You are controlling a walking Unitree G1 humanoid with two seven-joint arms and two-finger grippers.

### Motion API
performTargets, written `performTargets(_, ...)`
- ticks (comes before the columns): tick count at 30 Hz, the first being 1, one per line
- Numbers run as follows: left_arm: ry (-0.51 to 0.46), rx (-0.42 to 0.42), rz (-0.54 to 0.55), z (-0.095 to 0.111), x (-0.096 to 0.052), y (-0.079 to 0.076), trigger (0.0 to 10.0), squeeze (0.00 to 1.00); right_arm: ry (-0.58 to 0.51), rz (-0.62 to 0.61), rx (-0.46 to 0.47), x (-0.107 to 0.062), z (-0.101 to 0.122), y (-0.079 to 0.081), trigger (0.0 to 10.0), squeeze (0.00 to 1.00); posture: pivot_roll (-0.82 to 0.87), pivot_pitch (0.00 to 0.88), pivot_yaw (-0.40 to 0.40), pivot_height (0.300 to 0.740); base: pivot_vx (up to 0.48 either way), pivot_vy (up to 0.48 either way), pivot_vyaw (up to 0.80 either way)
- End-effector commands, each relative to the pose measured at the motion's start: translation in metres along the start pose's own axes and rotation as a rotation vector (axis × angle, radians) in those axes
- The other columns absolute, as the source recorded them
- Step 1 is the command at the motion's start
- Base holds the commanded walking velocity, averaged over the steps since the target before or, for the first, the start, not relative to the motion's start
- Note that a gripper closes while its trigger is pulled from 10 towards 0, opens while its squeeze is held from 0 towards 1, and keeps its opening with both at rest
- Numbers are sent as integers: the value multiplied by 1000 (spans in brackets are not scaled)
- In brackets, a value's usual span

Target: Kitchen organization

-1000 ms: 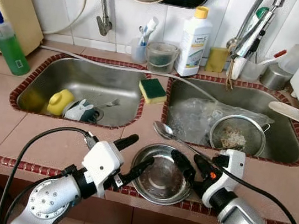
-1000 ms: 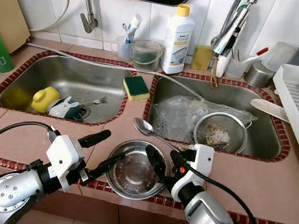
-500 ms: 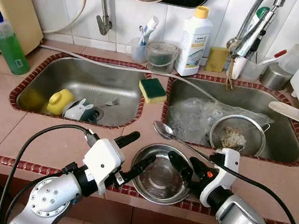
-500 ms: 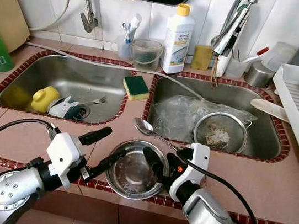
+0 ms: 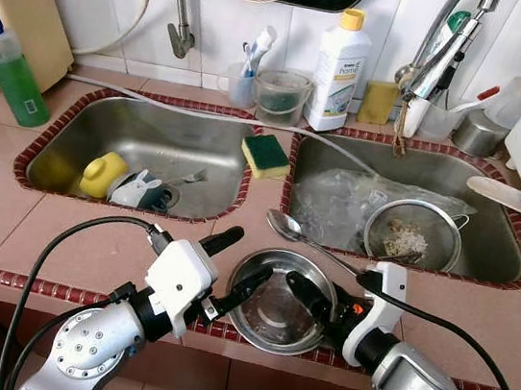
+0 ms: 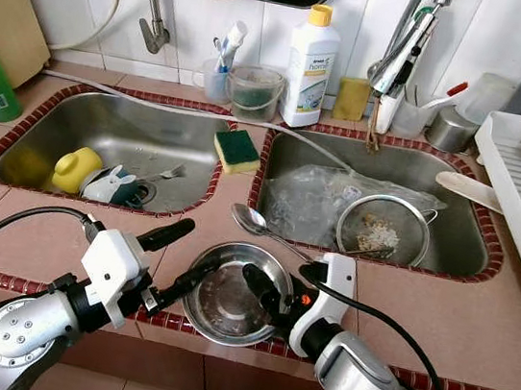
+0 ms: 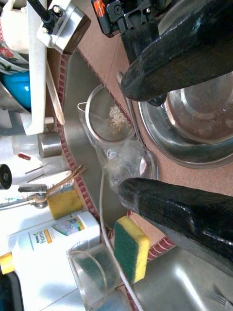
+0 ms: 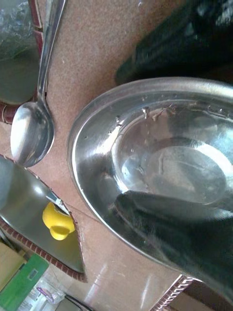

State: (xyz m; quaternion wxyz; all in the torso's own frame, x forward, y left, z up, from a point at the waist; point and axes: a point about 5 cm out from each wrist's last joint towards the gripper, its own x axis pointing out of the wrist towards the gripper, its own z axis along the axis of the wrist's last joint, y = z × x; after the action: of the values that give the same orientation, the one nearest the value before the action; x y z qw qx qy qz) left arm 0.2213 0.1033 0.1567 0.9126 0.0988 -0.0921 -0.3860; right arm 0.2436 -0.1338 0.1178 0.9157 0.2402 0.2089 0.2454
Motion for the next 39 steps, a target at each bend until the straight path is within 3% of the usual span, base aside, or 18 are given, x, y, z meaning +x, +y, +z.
performTargets(1,-8,14,-1,4,0,-1,10000,0,40,-18,17,0,-8,-5,0,0,-98,90,13,740,0,0,0)
performTargets(20,-12,20,-7,6,-1,0,10000,0,51,-76,12,-8,-9,-14,0,0,-97,84,13,740,0,0,0)
performTargets(26,-13,18,-11,6,-1,-1,10000,0,70,-150,13,-13,-9,-28,0,0,-105,75,11,740,0,0,0)
performTargets(39,-18,18,-7,5,1,-1,10000,0,7,-153,-3,-10,2,-28,0,0,-107,70,3,740,0,0,0)
